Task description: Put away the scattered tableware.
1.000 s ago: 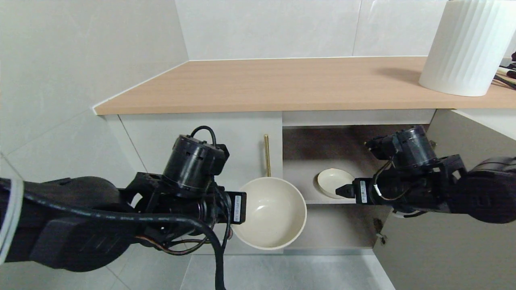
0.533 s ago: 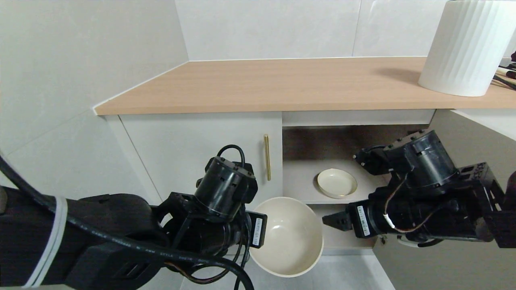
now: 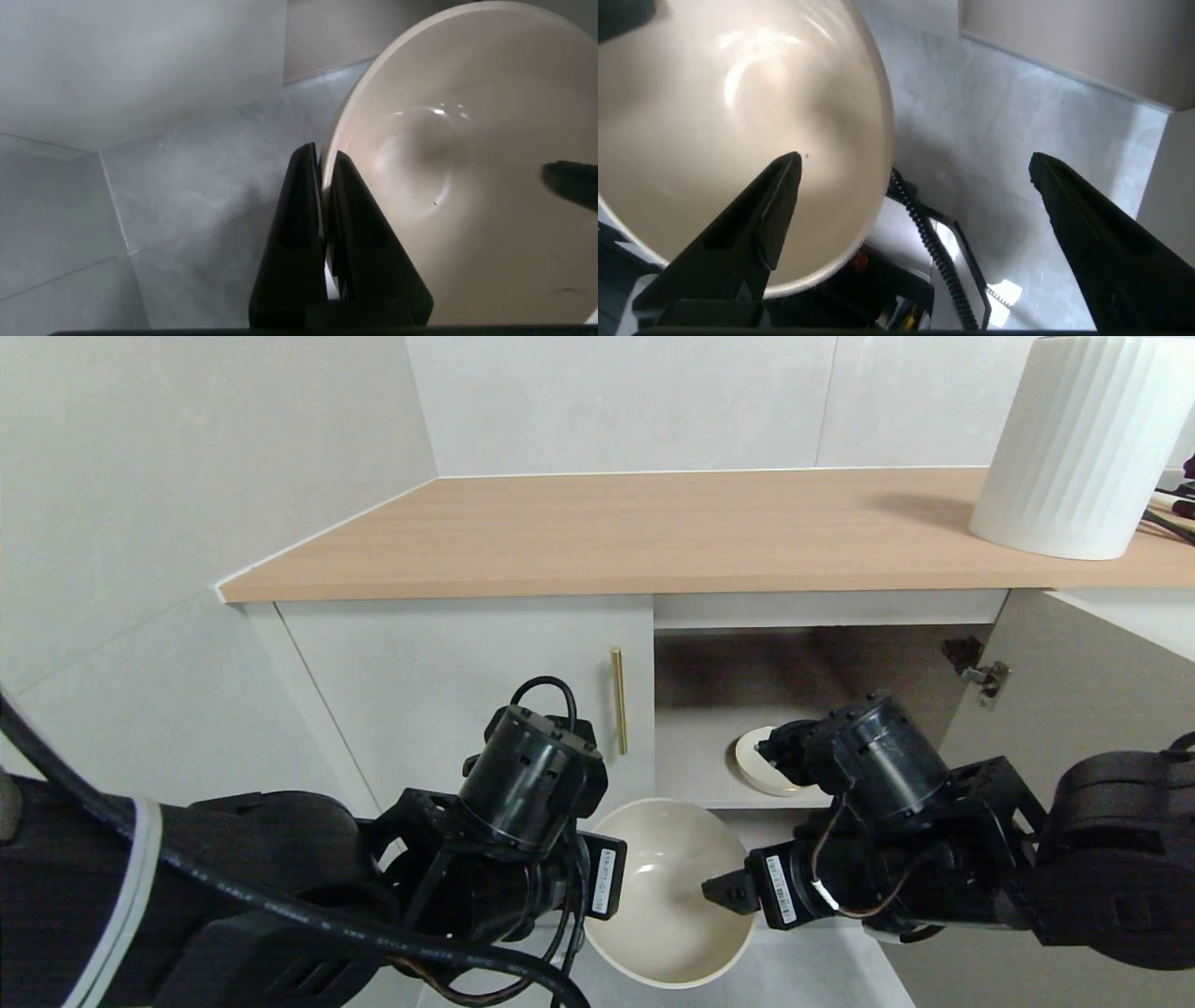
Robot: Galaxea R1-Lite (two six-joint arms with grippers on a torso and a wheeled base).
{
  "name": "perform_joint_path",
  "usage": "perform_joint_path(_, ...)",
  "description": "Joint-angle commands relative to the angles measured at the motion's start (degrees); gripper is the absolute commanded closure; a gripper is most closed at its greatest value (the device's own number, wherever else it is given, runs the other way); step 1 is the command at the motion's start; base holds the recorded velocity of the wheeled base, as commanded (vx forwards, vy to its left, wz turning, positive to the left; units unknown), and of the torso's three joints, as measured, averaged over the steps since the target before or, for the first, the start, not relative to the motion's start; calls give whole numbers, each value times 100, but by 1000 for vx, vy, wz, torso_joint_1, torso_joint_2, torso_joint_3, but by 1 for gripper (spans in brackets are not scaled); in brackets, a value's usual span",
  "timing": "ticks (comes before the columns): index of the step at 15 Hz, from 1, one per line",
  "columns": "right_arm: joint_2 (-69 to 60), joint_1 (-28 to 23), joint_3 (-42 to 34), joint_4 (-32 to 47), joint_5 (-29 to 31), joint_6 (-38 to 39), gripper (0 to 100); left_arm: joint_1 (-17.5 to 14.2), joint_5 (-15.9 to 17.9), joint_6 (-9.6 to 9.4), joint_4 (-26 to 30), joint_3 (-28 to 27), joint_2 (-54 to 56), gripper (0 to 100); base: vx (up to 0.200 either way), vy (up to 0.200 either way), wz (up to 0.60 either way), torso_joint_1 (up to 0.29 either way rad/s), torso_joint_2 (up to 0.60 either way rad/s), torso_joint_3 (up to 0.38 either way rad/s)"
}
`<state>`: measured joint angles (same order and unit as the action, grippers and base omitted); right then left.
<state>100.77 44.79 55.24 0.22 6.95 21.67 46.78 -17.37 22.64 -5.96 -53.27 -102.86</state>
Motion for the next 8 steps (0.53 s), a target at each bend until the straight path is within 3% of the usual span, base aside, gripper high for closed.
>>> perform_joint_path(1,119,4,-4,-13,-1,12,100,7,6,4,-2,1,-6,100,0,0,0,0,0,0)
perform_joint_path(8,154,30,-4,-13,8,100,100,-2,6,30,-2,-8,-23,100,0,0,0,0,0,0)
